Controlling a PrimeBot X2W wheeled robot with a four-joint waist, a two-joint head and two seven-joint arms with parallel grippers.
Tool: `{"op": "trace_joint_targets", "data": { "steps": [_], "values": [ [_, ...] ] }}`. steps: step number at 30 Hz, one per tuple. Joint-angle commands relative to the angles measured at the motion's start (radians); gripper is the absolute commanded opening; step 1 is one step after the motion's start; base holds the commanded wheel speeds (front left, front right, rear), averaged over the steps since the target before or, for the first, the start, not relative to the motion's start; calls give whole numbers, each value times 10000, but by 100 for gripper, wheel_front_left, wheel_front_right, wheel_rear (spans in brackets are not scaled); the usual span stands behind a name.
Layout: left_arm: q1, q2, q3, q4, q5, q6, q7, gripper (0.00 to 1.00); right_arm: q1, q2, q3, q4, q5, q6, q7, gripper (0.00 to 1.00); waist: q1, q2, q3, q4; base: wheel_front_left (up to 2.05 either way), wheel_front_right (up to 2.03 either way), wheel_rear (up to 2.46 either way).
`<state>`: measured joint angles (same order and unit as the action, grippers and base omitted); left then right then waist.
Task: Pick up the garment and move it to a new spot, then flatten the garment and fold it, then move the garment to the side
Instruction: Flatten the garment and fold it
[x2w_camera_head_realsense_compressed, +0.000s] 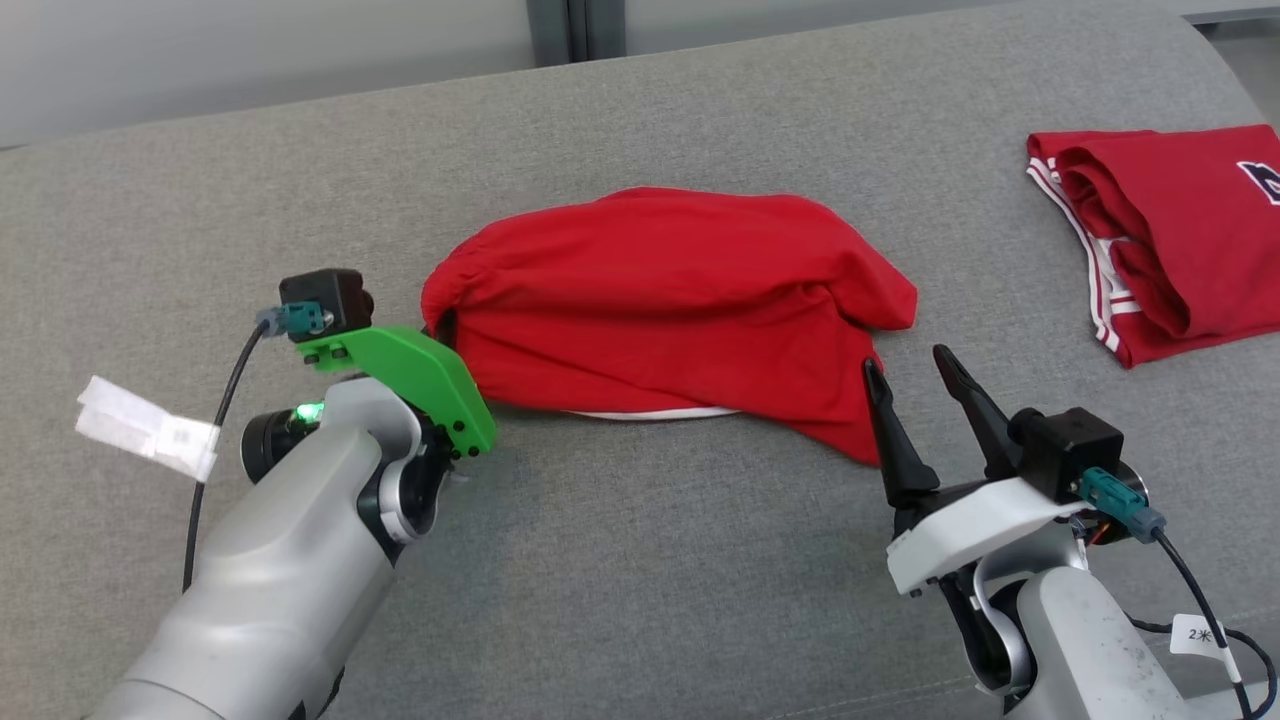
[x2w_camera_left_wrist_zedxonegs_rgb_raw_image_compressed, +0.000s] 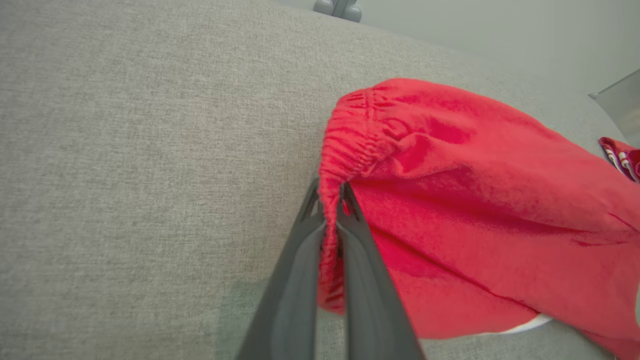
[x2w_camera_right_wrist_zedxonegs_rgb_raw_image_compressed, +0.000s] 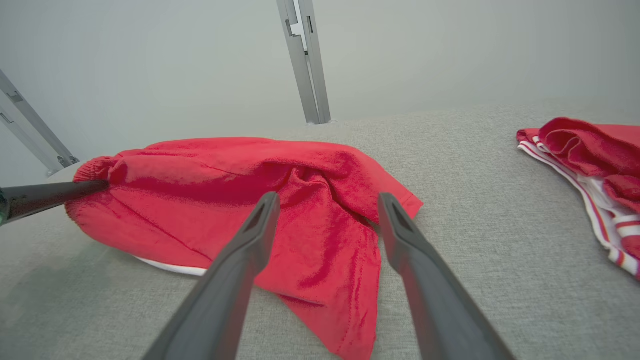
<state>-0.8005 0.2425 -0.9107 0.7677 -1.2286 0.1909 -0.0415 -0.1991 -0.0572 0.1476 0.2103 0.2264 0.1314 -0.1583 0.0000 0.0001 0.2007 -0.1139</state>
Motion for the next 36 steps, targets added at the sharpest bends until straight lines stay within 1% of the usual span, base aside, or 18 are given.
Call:
{"op": "trace_joint_targets", "data": {
  "steps": [1,4,7,10,12,16,17,19,21,22,24,26,29,31,34,36],
  "values": [
    [290,93,107,-109,-83,75,-162,0,68,-35,22,-7,-61,-16,31,100,0,-1,-89,157,0,0,0],
    [723,218,284,-508,-244,-24,-508,0,121,-54,63,12,-32,-16,61,100,0,-1,-213,201,0,0,0],
    [1316,500,377,-1239,-329,-41,-854,0,209,-76,79,-8,-18,-16,94,100,0,-1,-369,225,0,0,0],
    [1949,886,413,-2417,-351,169,-1056,0,318,-124,20,-62,-3,-16,127,100,0,-1,-501,264,0,0,0],
    [2466,1201,470,-3524,-463,331,-1058,0,389,-147,-42,-98,7,-16,148,100,0,-1,-572,316,0,0,0],
    [3423,2008,540,-6347,-677,922,-866,0,503,-156,-132,-209,-65,-16,208,100,0,-1,-629,379,0,0,0],
    [3681,2209,553,-7141,-744,1120,-811,0,517,-155,-135,-247,-85,-16,238,100,0,-1,-634,366,0,0,0],
    [4059,2606,601,-8301,-915,1534,-633,0,500,-164,-117,-308,-95,-16,260,100,0,-1,-605,316,0,0,0],
    [4287,2853,692,-9008,-1032,1861,-528,0,475,-160,-90,-362,-103,-16,282,100,0,-1,-542,247,0,0,0],
    [4336,2927,740,-9123,-1077,1973,-506,0,462,-162,-83,-384,-96,-16,288,100,0,-1,-502,214,0,0,0],
    [4238,2956,840,-8936,-1163,2075,-423,0,393,-175,-97,-420,-85,-16,303,100,0,-1,-382,144,0,0,0],
    [3846,2856,852,-8208,-1084,2142,-308,0,295,-164,-53,-465,-101,-16,296,100,0,-1,-248,48,0,0,0],
    [3198,2429,727,-6567,-998,2064,-35,0,159,-166,-8,-512,-112,-16,304,100,0,-1,-42,-144,0,0,0],
    [2725,2142,766,-5396,-854,2020,-150,0,61,-172,42,-532,-87,-16,290,100,0,-1,86,-294,0,0,0],
    [2110,1609,933,-3830,-854,1716,-414,0,-55,-190,77,-550,-73,-16,269,100,0,-1,289,-545,0,0,0],
    [1758,1399,970,-3030,-766,1487,-543,0,-82,-191,62,-544,-76,-16,239,100,0,-1,389,-669,0,0,0]
  ]
}}
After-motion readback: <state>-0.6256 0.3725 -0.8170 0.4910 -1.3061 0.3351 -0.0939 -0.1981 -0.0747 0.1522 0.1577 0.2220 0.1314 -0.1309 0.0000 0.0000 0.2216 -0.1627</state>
